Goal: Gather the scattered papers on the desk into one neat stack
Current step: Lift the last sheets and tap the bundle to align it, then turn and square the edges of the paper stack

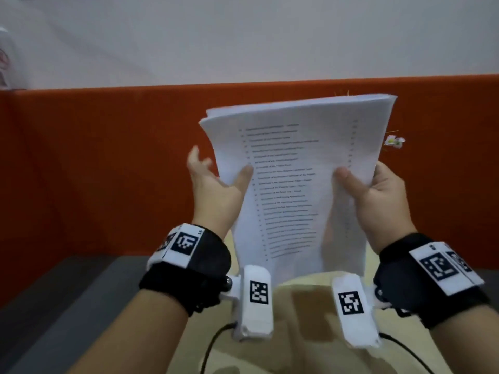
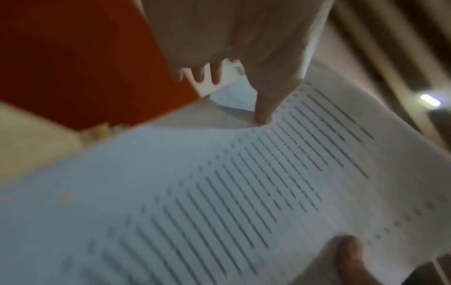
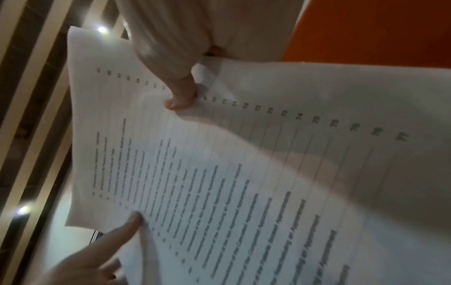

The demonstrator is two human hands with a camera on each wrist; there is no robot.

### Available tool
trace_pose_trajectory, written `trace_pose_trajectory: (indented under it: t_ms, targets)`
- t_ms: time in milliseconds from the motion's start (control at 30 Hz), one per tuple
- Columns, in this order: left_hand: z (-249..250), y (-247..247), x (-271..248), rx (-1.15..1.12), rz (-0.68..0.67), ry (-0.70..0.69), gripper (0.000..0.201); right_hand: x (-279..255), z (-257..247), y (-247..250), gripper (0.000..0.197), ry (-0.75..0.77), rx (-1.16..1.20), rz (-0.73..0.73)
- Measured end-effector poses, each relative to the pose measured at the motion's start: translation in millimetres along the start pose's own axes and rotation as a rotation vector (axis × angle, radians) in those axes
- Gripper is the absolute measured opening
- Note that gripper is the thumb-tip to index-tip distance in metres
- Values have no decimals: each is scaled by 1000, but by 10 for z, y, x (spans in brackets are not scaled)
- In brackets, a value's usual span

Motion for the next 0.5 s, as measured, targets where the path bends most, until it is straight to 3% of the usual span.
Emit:
trace_pose_trajectory:
  t_ms: [67,133,167,267,400,500]
  targets:
    - [-99,-106,-87,-95,-62,127,63,-45,24,-43,15,-20,12,27]
    - [-39,-138,-148,-96,6,57,25,-89,56,-87,17,-23,-17,48]
    - [-23,-140,-171,-101,38,26,18,-104,73,-96,16,-17,-55,62]
    - [-90,-120,-225,-77,118,-26,19,-130,101,-83,13,7,-161,124]
    - [-179,-142,-300,-36,101,0,13,-186,134,-153,12,-57,-186,79]
    - [-127,-115,-278,-45,201,-14,9,-136,74,-169,11,-7,-207,148]
Point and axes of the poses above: each hand's wrist, its own x-axis towards the middle knuckle, its own y-axis out of the back of the hand, z = x × y, the point moved 3 cm from there along x, towards the middle knuckle, and after that the axes turned 15 degrees about z, right-handed, at the moved point
